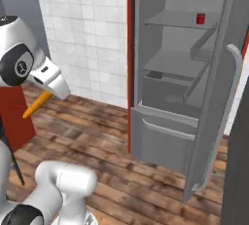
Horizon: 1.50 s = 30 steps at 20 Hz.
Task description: Pick carrot from the fridge and place it on the plate on the counter.
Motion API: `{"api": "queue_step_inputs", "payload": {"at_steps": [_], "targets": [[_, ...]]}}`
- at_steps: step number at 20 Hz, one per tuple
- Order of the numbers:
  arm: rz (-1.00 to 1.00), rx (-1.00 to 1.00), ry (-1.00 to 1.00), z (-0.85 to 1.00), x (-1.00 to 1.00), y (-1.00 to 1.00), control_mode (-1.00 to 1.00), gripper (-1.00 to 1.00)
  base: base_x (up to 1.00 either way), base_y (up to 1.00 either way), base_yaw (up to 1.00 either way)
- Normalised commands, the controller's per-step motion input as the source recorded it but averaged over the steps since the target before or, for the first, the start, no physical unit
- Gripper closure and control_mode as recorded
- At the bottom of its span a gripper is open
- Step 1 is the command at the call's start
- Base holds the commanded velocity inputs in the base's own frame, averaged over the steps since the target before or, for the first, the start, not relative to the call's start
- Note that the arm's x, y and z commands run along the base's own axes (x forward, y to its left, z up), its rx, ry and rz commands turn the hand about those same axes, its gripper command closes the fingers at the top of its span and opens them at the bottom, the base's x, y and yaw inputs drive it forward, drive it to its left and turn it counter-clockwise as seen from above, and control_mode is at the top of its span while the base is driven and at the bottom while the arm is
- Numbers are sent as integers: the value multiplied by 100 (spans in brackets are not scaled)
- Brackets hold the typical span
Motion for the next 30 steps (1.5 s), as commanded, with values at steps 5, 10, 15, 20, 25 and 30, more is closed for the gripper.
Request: {"api": "queue_step_inputs", "payload": {"at_steps": [5,10,15,20,25,30], "targets": [[0,0,0,0,0,0,100,100,-9,56,52],[0,0,0,0,0,0,100,100,-7,52,53],[0,0,0,0,0,0,100,100,-33,67,47],[0,0,0,0,0,0,100,100,-29,74,42],[0,0,0,0,0,0,100,100,-17,76,36],[0,0,0,0,0,0,100,100,-23,71,35]]}}
